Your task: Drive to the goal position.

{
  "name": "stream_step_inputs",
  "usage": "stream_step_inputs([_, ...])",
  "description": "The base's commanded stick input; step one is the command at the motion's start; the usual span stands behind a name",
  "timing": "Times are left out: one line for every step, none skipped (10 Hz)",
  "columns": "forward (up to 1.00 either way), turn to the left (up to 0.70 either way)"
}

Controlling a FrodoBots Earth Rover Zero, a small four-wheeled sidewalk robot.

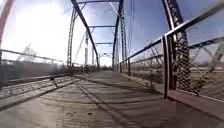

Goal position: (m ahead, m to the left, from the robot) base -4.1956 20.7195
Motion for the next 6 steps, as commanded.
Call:
stream_step_inputs([1.0, 0.0])
stream_step_inputs([1.0, 0.0])
stream_step_inputs([1.0, 0.0])
stream_step_inputs([1.0, 0.0])
stream_step_inputs([1.0, 0.0])
stream_step_inputs([1.0, 0.0])
